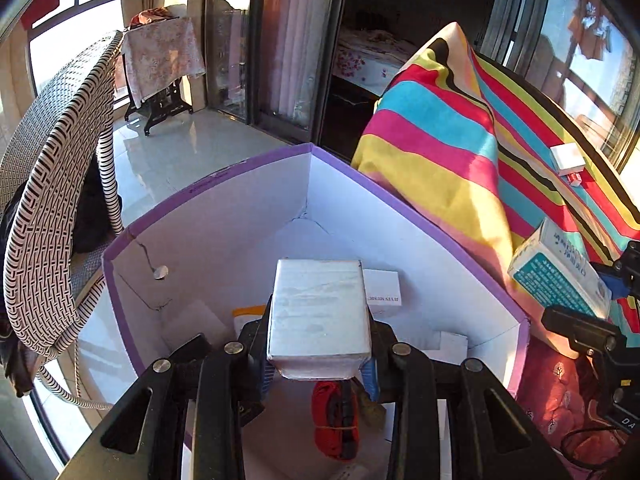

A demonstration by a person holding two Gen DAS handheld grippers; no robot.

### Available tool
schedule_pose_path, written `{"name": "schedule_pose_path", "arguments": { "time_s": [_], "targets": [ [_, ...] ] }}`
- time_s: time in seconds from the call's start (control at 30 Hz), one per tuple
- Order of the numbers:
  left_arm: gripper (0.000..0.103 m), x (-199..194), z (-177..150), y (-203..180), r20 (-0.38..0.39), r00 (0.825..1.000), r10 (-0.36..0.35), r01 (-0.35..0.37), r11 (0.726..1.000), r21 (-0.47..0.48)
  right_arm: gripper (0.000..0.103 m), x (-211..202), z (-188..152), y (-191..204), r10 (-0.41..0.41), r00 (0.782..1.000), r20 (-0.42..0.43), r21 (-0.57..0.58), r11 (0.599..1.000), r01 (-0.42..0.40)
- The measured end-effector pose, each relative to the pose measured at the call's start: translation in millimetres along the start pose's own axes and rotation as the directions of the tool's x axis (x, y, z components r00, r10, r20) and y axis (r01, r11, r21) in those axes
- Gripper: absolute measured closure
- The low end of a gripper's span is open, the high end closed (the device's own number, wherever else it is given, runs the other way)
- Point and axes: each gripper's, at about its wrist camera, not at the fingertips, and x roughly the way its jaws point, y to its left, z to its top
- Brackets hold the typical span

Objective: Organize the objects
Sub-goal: 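Open the left tool to drop the cube box while the right tool drops the blue-lettered box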

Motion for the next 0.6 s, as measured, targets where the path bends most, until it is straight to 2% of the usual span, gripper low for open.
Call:
{"name": "schedule_pose_path", "arguments": {
  "time_s": [0.13, 0.4, 0.47, 0.5, 0.53, 0.6],
  "targets": [
    [0.067, -1.0, 3.8, 14.2, 0.014, 0.998, 0.065, -0.065, 0.998, -0.003, 0.07, 4.7, 4.5, 24.3, 0.032, 0.999, -0.001, -0.072, 0.997, -0.032],
    [0.067, -1.5, 7.9, 35.1, 0.008, 0.993, 0.116, -0.116, 0.992, -0.042, 0.07, 3.3, 11.1, 56.2, 0.103, 0.994, 0.033, -0.17, 0.981, -0.096],
    [0.06, -1.4, 9.6, 35.4, 0.002, 0.993, 0.117, -0.117, 0.992, -0.05, 0.069, 2.1, 11.4, 57.7, 0.123, 0.991, 0.051, -0.167, 0.979, -0.113],
    [0.046, -1.9, 10.9, 35.3, -0.003, 0.993, 0.114, -0.114, 0.992, -0.056, 0.06, 1.8, 12.0, 57.3, 0.127, 0.99, 0.057, -0.158, 0.981, -0.117],
    [0.033, -3.5, 12.2, 34.9, -0.001, 0.993, 0.115, -0.114, 0.991, -0.066, 0.045, 0.8, 12.3, 54.6, 0.126, 0.99, 0.064, -0.145, 0.983, -0.116],
    [0.022, -10.0, 16.3, 31.8, 0.031, 0.993, 0.115, -0.112, 0.99, -0.087, 0.036, -5.5, 10.6, 43.0, 0.111, 0.989, 0.1, -0.104, 0.989, -0.101]
  ]
}}
